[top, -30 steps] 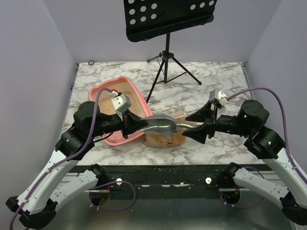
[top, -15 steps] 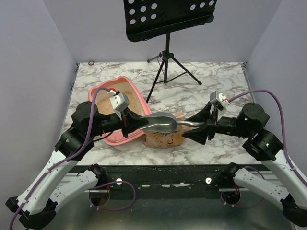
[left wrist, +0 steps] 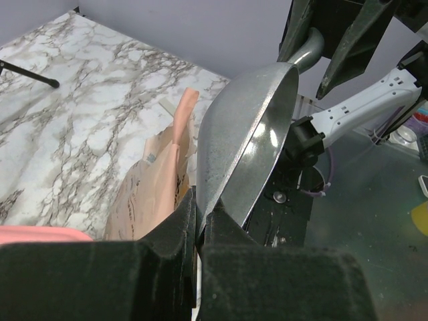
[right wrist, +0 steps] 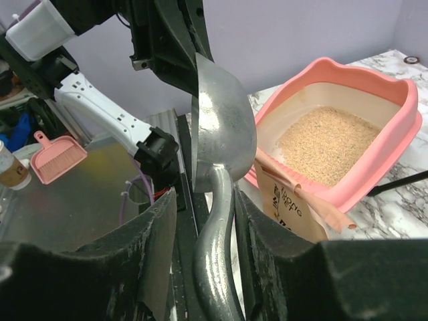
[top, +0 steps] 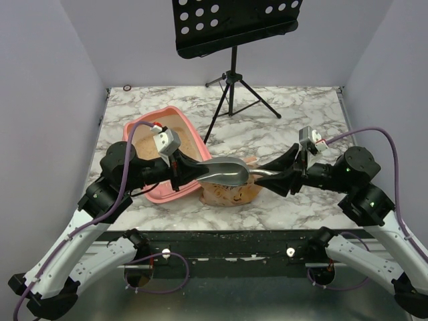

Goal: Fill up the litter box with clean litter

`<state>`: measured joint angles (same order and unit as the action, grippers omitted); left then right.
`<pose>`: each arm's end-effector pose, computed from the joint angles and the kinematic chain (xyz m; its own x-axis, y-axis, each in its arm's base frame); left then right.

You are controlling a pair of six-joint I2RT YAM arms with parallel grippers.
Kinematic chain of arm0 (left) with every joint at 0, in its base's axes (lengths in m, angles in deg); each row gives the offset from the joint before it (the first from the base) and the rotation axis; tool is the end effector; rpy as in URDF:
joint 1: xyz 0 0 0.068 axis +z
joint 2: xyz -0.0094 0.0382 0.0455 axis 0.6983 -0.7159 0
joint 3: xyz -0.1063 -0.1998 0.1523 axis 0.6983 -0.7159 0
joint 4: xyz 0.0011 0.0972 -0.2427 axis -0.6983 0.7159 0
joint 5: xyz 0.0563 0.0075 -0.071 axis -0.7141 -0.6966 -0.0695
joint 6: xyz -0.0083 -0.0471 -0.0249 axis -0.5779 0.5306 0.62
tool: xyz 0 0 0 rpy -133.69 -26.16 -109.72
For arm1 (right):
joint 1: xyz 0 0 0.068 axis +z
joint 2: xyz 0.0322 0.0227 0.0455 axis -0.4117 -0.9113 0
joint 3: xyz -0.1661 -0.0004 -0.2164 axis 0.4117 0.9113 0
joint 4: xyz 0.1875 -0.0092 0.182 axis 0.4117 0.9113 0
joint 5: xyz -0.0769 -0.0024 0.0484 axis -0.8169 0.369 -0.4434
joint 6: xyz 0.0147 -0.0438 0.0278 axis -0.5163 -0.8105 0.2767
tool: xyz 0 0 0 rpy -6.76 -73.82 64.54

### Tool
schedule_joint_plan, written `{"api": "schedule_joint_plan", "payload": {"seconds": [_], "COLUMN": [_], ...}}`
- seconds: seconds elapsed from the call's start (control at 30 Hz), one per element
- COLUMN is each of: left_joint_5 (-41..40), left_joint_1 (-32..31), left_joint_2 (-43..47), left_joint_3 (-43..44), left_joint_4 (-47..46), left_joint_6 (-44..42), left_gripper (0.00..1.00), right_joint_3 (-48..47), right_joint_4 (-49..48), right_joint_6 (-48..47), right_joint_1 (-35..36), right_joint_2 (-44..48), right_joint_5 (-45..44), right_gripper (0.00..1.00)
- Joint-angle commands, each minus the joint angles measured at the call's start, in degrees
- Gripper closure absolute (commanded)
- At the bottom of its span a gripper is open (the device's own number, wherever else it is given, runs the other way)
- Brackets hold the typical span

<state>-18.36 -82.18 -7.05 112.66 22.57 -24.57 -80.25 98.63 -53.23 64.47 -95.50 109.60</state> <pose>0.1013 -0.1036 0.4172 -0.2796 -0.0514 -0.9588 0.9042 0.3218 -0.2809 0.0911 0.1055 0.4187 -0.1587 0.0684 -0.9850 -0.9643 0.2033 0.1695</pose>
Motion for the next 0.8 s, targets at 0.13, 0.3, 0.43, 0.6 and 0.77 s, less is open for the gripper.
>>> {"api": "schedule_joint_plan", "payload": {"seconds": [0.13, 0.3, 0.43, 0.6, 0.77], "left_joint_5": [0.63, -0.16, -1.56, -3.06, -4.03], "left_joint_1": [-0.08, -0.08, 0.01, -0.08, 0.01], "left_joint_2": [0.80, 1.15, 0.71, 0.36, -1.57], "left_joint_3": [-1.38, -1.47, -1.21, -1.39, -0.07], "left_joint_4": [-2.60, -2.34, -1.73, -0.67, 0.03], "left_joint_6": [1.12, 0.95, 0.07, -5.19, -10.73], "left_gripper": [1.00, 1.00, 0.83, 0.52, 0.41], "right_joint_3": [1.64, 2.08, 2.43, 0.24, -6.43], "right_joint_4": [-3.93, -4.37, -4.46, -0.43, 8.97], "right_joint_6": [1.15, 1.41, 1.32, 0.54, -0.61], "right_joint_1": [0.27, 0.27, 0.27, 0.18, 0.27], "right_joint_2": [0.19, -0.33, 0.10, 1.33, 1.42], "right_joint_5": [0.04, -0.58, -2.24, -9.35, -20.25], "right_gripper": [0.67, 0.99, 0.99, 0.99, 0.99]}}
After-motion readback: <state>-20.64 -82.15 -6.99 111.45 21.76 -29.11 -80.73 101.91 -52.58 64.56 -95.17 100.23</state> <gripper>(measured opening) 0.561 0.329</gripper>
